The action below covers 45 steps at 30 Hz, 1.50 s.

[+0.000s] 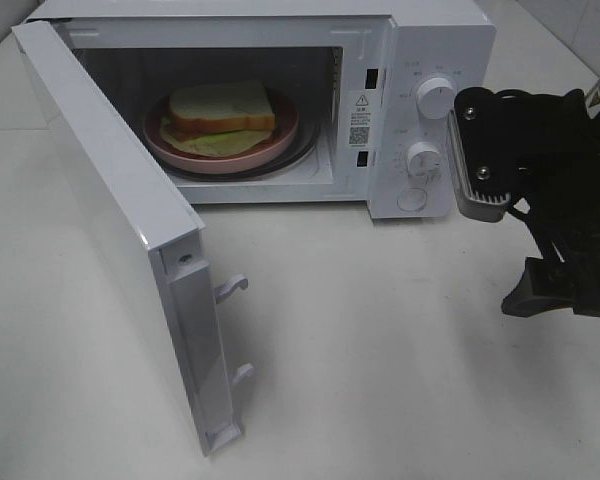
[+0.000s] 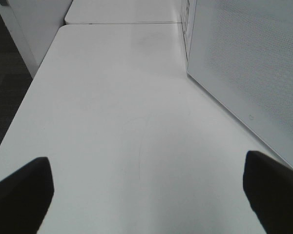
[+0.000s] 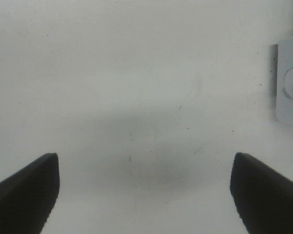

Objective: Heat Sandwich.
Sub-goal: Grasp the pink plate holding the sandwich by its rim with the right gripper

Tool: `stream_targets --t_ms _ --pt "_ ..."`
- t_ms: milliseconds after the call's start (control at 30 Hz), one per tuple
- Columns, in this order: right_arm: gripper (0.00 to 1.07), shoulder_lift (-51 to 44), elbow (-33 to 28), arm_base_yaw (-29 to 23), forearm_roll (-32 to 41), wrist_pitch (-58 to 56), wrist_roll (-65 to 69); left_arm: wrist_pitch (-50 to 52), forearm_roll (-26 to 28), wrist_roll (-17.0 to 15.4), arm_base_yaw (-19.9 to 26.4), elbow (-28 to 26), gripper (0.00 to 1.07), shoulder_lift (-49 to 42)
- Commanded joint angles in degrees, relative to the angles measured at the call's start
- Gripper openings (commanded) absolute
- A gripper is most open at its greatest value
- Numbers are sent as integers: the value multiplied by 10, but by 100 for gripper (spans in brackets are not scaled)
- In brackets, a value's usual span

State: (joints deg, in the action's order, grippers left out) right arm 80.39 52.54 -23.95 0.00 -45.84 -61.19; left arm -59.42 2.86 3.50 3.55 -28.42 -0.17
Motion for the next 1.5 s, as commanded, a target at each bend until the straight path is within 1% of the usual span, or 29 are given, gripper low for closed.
stream_targets --t_ms 33,100,233,267,300,367,400,433,533,567,667,700,800,833,900,967,1033,1133,1500 --pt "91 -3 3 -3 0 3 5 5 3 -1 3 2 101 -15" --pt "91 -3 5 -3 0 4 5 5 3 -1 3 2 101 -15" --pt "90 10 29 -32 -29 5 5 5 3 -1 3 2 101 -15" --pt "90 10 29 -32 -29 5 5 5 3 -1 3 2 101 -15" --pt "90 22 45 -48 -44 5 8 5 3 -1 3 2 101 -15" --pt "89 36 61 -60 -53 5 11 5 3 -1 3 2 101 -15" --pt "89 53 79 -69 -58 5 11 5 3 -1 3 2 101 -15" --pt "89 53 79 -69 -58 5 11 5 3 -1 3 2 101 -15" --pt "88 85 118 -87 -63 9 11 5 3 -1 3 2 101 -15" --pt "88 85 118 -87 -63 9 11 5 3 -1 3 2 101 -15" --pt "88 120 152 -100 -70 22 11 5 3 -1 3 2 101 -15" --pt "88 120 152 -100 -70 22 11 5 3 -1 3 2 101 -15" --pt "87 144 178 -110 -73 25 9 5 3 -1 3 2 101 -15" --pt "87 160 195 -110 -72 32 7 5 3 -1 3 2 101 -15" --pt "87 167 202 -110 -72 34 7 5 3 -1 3 2 101 -15" --pt "87 191 225 -116 -73 36 7 5 3 -1 3 2 101 -15" --pt "87 198 232 -116 -73 38 7 5 3 -1 3 2 101 -15" --pt "87 226 260 -123 -75 45 7 5 3 -1 3 2 101 -15" --pt "85 293 312 -129 -75 72 7 5 3 -1 3 2 101 -15"
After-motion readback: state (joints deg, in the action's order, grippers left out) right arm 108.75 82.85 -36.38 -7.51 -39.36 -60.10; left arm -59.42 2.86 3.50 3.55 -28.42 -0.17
